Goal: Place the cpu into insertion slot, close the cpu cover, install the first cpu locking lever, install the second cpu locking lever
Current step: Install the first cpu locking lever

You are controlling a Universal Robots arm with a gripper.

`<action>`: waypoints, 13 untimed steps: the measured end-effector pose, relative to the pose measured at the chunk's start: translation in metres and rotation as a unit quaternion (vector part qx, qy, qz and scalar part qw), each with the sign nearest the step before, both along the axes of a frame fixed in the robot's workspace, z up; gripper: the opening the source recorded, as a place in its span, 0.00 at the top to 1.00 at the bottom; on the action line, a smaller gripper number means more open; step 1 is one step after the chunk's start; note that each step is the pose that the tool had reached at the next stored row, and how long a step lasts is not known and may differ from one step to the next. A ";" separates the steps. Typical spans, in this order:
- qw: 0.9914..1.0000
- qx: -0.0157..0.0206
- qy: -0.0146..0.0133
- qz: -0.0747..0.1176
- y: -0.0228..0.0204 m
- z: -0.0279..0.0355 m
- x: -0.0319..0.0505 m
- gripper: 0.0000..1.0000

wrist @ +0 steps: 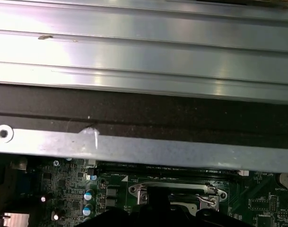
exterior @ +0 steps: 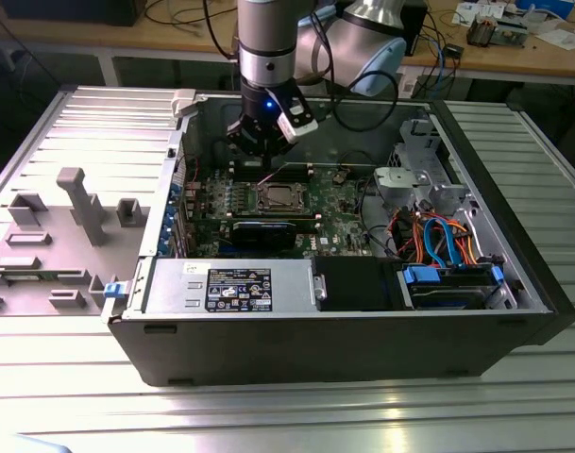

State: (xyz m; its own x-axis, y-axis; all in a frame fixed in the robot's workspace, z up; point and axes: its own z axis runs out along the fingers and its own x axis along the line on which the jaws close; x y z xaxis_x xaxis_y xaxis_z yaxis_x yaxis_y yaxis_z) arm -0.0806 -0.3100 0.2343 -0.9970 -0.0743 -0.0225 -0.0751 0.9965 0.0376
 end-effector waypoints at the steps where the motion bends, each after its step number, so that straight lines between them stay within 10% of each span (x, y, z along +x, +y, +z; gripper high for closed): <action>1: 1.000 0.000 0.000 0.000 0.0001 -0.0005 0.0010 0.89; 13: 1.000 0.000 0.000 0.000 0.0049 -0.0059 0.0154 0.89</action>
State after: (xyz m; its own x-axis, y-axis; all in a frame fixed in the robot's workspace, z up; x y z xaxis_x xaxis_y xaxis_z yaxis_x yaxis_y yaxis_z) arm -0.0652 -0.3051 0.2284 -0.9970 -0.0744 -0.0227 -0.0752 0.9965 0.0378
